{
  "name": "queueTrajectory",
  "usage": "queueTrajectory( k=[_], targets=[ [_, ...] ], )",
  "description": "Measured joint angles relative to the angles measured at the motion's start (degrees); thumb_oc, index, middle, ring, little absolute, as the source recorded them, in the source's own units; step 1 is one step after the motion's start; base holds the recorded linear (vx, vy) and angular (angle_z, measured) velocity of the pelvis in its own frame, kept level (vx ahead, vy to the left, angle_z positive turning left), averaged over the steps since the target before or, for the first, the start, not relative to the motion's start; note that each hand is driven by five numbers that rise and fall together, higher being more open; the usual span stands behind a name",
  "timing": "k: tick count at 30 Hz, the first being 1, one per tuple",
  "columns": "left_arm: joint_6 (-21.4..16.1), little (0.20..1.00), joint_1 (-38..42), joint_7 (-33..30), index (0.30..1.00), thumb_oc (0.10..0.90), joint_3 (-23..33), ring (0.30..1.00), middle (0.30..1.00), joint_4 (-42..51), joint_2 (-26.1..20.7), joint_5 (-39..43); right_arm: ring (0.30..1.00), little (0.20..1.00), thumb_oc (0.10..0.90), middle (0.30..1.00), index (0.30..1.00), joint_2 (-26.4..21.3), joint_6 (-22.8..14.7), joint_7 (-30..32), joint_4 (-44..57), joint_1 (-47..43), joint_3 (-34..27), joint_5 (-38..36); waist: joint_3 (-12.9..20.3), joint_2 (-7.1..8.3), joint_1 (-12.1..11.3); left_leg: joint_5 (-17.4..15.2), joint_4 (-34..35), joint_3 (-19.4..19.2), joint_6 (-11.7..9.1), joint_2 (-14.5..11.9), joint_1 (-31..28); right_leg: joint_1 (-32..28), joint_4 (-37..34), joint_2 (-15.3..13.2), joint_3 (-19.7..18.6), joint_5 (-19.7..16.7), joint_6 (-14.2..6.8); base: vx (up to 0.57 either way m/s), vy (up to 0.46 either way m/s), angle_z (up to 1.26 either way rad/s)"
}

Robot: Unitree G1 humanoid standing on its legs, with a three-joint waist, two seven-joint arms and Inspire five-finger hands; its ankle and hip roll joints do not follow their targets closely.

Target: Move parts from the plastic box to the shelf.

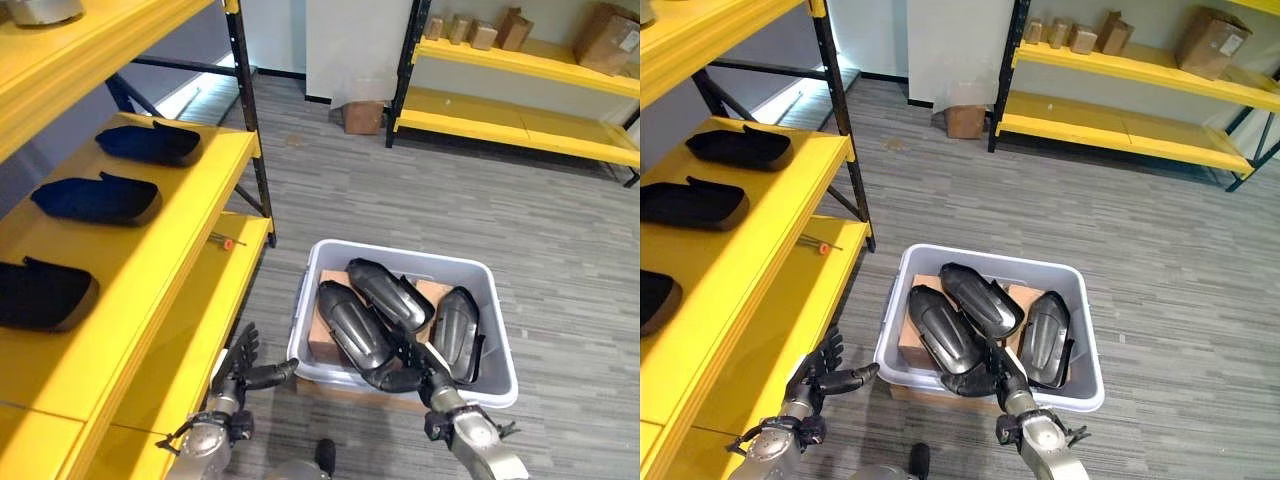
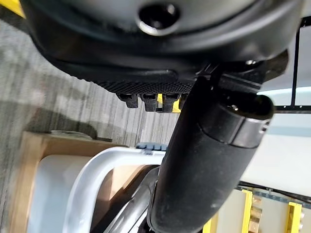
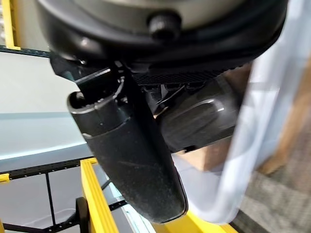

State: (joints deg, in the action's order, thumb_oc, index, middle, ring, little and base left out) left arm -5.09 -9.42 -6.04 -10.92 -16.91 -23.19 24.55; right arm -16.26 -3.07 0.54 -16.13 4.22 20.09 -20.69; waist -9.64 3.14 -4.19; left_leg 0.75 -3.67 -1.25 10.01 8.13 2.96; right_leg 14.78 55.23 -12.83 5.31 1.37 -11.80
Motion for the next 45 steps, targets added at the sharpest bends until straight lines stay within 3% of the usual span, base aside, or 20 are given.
queueTrajectory(
  k=[1, 2, 3, 4, 5, 6, 7, 9, 10, 12, 13, 20, 23, 32, 39, 45],
  targets=[
    [0.0, 1.000, -0.2, 0.2, 1.000, 0.900, -0.4, 1.000, 1.000, 0.3, -0.3, 0.0, 1.000, 1.000, 0.900, 1.000, 1.000, -0.4, 0.4, -0.1, 0.1, 1.2, 0.8, 0.3, -0.4, -1.26, 0.5, -1.5, 0.0, -0.1, -0.2, -0.1, -2.1, 4.2, -0.9, -0.4, 2.2, 1.2, 1.1, 0.22, 0.099, 0.44],
    [0.0, 1.000, -1.4, 0.0, 1.000, 0.900, -0.2, 1.000, 1.000, 0.1, -0.2, 0.0, 1.000, 1.000, 0.900, 1.000, 1.000, -0.4, 0.4, -0.3, 0.1, 1.9, 1.3, 0.3, -0.6, -1.83, 0.5, -2.7, 0.4, -0.4, -0.6, 0.3, -4.1, 5.4, -6.1, -2.1, 6.5, 2.7, 3.3, 0.17, -0.079, 0.06],
    [0.0, 1.000, -3.3, 0.1, 1.000, 0.900, -0.5, 1.000, 1.000, 0.1, 0.2, 0.0, 1.000, 1.000, 0.900, 1.000, 1.000, -1.0, 0.5, -0.6, 0.2, 2.9, 1.3, 0.3, -0.3, -3.74, 0.4, -3.2, 1.6, -1.5, -1.8, 0.5, -5.9, 4.1, -20.7, -2.8, 13.3, 3.2, 7.7, 0.13, -0.179, -0.23],
    [0.0, 1.000, -4.2, 0.1, 1.000, 0.900, -1.1, 1.000, 1.000, -0.7, 1.2, 0.0, 1.000, 1.000, 0.900, 1.000, 1.000, -2.3, 0.7, -0.5, -0.1, 3.0, 1.2, 0.3, -0.9, -5.52, -0.7, -5.5, -1.5, -1.8, -10.3, 0.5, -5.5, 2.3, -34.6, 0.0, 14.5, -0.1, 10.9, 0.11, -0.192, -0.14],
    [-0.6, 1.000, -3.7, 0.3, 1.000, 0.900, -1.1, 1.000, 1.000, -0.2, -0.5, 0.0, 1.000, 1.000, 0.900, 1.000, 1.000, -0.8, 1.0, -0.6, -0.3, 2.6, 1.1, 0.3, -3.0, 1.70, -1.2, -3.0, -14.4, -0.7, -13.5, 6.1, 2.0, 1.8, -39.2, -6.3, 10.4, -8.9, 12.0, 0.09, -0.171, 0.48],
    [-0.9, 1.000, -3.5, 0.7, 1.000, 0.900, -1.4, 1.000, 1.000, -0.6, -1.1, 0.0, 1.000, 1.000, 0.900, 1.000, 1.000, -1.2, 1.0, -0.9, -2.9, 2.3, 0.5, 0.4, -2.3, 1.20, -1.2, -10.3, -15.3, 2.0, -4.4, 0.3, 4.8, -2.1, -43.2, -8.1, 2.7, -11.6, 4.9, 0.11, -0.249, 0.44],
    [0.2, 1.000, -3.2, -0.7, 1.000, 0.900, 0.1, 1.000, 1.000, -2.3, 0.4, 0.0, 1.000, 1.000, 0.900, 1.000, 1.000, -1.2, 1.9, -0.8, -3.0, 0.8, 0.3, 0.5, -2.1, -0.92, -1.1, -8.6, -12.1, 2.6, -5.0, -2.1, 3.4, -5.1, -46.7, -3.8, 1.5, -11.0, 4.7, 0.10, -0.335, 0.46],
    [0.2, 1.000, -3.0, -0.6, 1.000, 0.900, 0.2, 1.000, 1.000, -2.6, 1.4, -0.1, 1.000, 1.000, 0.900, 1.000, 1.000, -2.0, 2.0, -1.1, -1.7, 0.4, 0.4, 0.5, -2.9, -2.56, -0.6, -7.1, -6.7, 3.4, -5.8, -3.4, -1.2, -10.6, -52.6, 0.2, 3.1, -10.3, 4.7, 0.05, -0.277, -0.19],
    [0.1, 1.000, -3.2, -0.7, 1.000, 0.900, 0.3, 1.000, 1.000, -2.7, 2.1, -0.1, 1.000, 1.000, 0.900, 1.000, 1.000, -2.0, 2.0, -1.2, -1.5, 0.9, 0.9, 0.4, -2.7, -2.98, -0.5, -5.6, -3.6, 2.7, -7.4, -4.7, -4.3, -15.8, -61.0, 3.6, 4.0, -11.5, 6.6, 0.00, -0.155, -0.29],
    [-0.1, 1.000, -3.5, -0.5, 1.000, 0.900, 0.4, 1.000, 1.000, -1.5, 2.1, 0.0, 1.000, 1.000, 0.900, 1.000, 1.000, -2.3, 1.7, -1.3, 0.3, 2.2, 1.2, 0.4, -1.8, -1.41, -0.5, -4.2, -1.3, 2.0, -9.5, -4.3, -6.3, -17.3, -60.8, 4.8, 5.9, -12.8, 6.9, -0.01, -0.158, -0.15],
    [-0.2, 1.000, -3.8, 0.1, 1.000, 0.900, -0.1, 1.000, 1.000, 0.9, 2.4, 0.0, 1.000, 1.000, 0.900, 1.000, 1.000, -2.5, 1.4, -1.3, 0.5, 1.8, 0.9, 0.4, -1.2, -0.89, -0.2, -4.2, 0.2, 1.5, -9.5, -4.4, -7.2, -17.4, -60.5, 5.1, 6.1, -11.1, 6.9, -0.02, -0.145, -0.13],
    [-0.2, 1.000, -2.0, 0.5, 1.000, 0.900, -0.4, 1.000, 1.000, 1.9, 4.1, 0.0, 1.000, 1.000, 0.900, 1.000, 1.000, -3.2, 1.5, -1.2, 0.4, 2.0, -0.6, -0.1, -1.0, -0.85, 1.2, -3.9, 2.6, 1.7, -9.8, -6.2, -7.9, -17.2, -60.5, 6.8, 6.0, -8.0, 8.1, -0.03, -0.119, 0.00],
    [-0.1, 1.000, -3.2, 0.4, 1.000, 0.900, -0.3, 1.000, 1.000, 1.8, 4.2, 0.0, 1.000, 1.000, 0.900, 1.000, 1.000, -3.3, 1.5, -1.2, 0.4, 2.1, -0.6, -0.3, -0.7, -1.47, 1.2, -3.6, 3.3, 1.7, -9.6, -7.1, -8.1, -17.2, -60.5, 7.7, 6.2, -8.2, 8.3, -0.02, -0.082, 0.02],
    [-0.1, 1.000, -4.7, 0.2, 1.000, 0.900, -0.7, 1.000, 1.000, 1.8, 4.1, 1.3, 1.000, 1.000, 0.900, 1.000, 1.000, -3.2, 1.5, -0.5, 0.4, 2.4, -0.5, -1.6, 0.8, -1.20, 1.8, -1.4, 5.6, 1.2, -10.5, -9.1, -7.9, -15.6, -60.9, 9.6, 6.1, -8.2, 9.3, -0.01, -0.053, -0.04],
    [0.0, 1.000, -4.6, 0.3, 1.000, 0.900, -1.1, 1.000, 1.000, 1.8, 4.1, 1.6, 1.000, 1.000, 0.900, 1.000, 1.000, -4.2, 1.5, 1.1, 0.0, 2.4, -0.7, -1.5, 1.8, -2.62, 2.6, -0.8, 6.2, -0.2, -11.0, -9.8, -8.2, -15.1, -60.9, 10.4, 5.0, -8.7, 10.1, 0.02, -0.021, -0.09],
    [-0.1, 1.000, -4.9, 0.3, 1.000, 0.900, -0.6, 1.000, 1.000, 1.8, 4.0, 1.6, 1.000, 1.000, 0.900, 1.000, 1.000, -9.3, 1.2, 4.6, -0.1, 0.4, -5.8, 10.9, 2.4, -3.75, 2.5, -0.3, 7.1, -1.4, -11.1, -9.9, -7.2, -13.2, -60.9, 10.6, 4.0, -9.0, 10.4, 0.00, -0.011, -0.09]
  ],
)
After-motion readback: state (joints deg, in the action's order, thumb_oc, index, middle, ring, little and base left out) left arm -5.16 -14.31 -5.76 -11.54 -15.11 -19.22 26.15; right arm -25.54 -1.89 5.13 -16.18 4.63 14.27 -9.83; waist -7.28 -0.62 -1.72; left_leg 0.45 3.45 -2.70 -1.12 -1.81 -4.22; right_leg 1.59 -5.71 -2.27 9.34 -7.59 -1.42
